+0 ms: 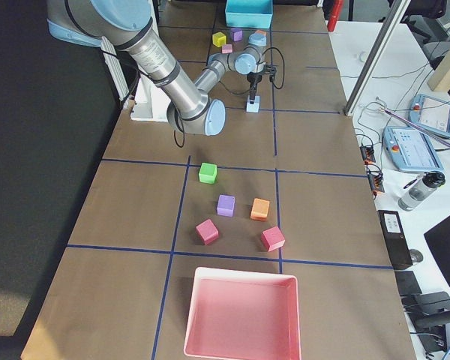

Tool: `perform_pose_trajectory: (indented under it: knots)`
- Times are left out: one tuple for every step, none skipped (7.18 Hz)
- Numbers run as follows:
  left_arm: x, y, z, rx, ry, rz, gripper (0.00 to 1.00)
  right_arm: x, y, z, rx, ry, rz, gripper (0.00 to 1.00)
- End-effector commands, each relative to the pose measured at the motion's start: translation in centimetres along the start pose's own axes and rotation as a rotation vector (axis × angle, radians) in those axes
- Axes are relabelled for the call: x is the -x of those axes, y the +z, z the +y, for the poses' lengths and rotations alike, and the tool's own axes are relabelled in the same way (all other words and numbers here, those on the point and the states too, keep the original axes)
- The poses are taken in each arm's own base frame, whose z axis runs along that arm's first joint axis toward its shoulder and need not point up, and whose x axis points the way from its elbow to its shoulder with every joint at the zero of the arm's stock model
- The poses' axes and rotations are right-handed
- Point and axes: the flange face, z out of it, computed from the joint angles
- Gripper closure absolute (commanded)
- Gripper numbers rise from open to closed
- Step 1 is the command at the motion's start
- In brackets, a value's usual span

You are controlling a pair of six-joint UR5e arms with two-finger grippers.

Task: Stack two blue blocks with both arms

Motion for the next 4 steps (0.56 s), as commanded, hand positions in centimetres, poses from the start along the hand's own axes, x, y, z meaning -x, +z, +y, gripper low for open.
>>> perform_pose_trajectory:
  knots:
    - [-2.1, -1.7, -0.5, -0.034, -0.027, -0.007, 0.00, -1.0, -7.0, -1.9, -0.006, 0.032, -0.049, 0.01]
    - [-4.6, -1.8, -0.9, -0.036, -0.006, -0.004, 0.00, -2.6, -11.4, -2.4, 0.004, 0.054, -0.061, 0.01]
    - [-6.9, -1.7, -1.1, -0.034, 0.029, 0.000, 0.00, -3.9, -15.4, -2.3, -0.003, 0.071, -0.068, 0.01]
    - [-10.9, -1.5, -1.3, -0.032, 0.069, 0.008, 0.00, -6.2, -19.0, -2.9, -0.019, 0.098, -0.071, 0.00]
